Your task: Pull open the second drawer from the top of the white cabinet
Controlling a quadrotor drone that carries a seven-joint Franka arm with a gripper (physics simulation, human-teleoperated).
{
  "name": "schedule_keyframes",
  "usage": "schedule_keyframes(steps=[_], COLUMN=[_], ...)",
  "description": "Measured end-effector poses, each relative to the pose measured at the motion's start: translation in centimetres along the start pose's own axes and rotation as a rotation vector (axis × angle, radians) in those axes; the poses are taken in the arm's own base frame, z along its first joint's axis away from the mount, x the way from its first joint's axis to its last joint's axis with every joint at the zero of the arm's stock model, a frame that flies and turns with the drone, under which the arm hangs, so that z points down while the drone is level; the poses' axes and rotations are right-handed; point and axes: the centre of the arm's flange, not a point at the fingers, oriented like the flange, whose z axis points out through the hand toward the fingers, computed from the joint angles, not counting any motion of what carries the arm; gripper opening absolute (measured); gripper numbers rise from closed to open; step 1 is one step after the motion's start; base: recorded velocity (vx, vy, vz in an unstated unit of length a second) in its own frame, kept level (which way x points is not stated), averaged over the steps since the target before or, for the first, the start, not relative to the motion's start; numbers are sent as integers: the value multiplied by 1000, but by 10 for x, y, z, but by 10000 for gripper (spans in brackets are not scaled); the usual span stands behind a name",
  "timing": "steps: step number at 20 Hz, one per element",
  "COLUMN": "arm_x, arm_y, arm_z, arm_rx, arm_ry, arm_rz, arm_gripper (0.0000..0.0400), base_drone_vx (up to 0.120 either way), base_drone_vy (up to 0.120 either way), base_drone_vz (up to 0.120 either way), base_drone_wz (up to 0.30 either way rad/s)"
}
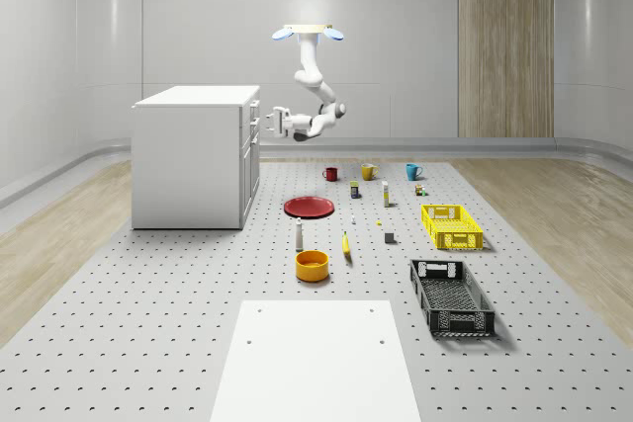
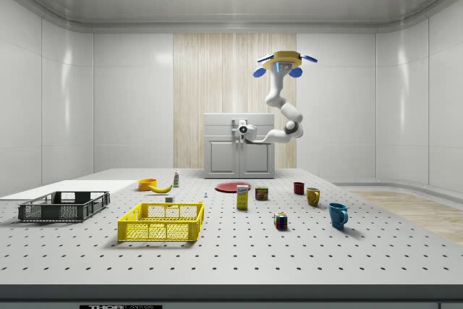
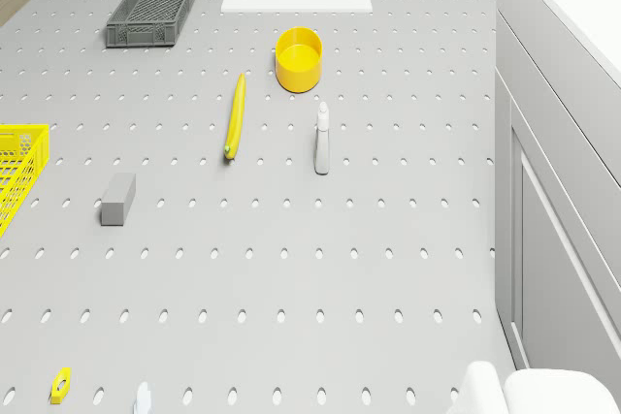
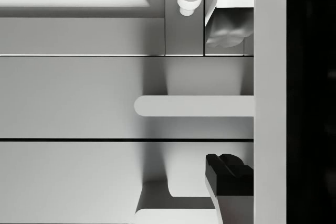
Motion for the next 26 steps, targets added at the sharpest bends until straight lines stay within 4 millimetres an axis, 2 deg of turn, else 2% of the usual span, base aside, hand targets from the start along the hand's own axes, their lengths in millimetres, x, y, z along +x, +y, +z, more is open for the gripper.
schedule_keyframes(steps=[7, 15, 26], arm_x=[1, 2, 2], arm_y=[1, 2, 2], arm_z=[25, 45, 62], arm_rx=[0, 0, 0], arm_ry=[0, 0, 0], arm_rz=[0, 0, 0], arm_gripper=[300, 300, 300], base_drone_vx=[0, 0, 0], base_drone_vy=[0, 0, 0], base_drone_vz=[0, 0, 0], base_drone_wz=[0, 0, 0])
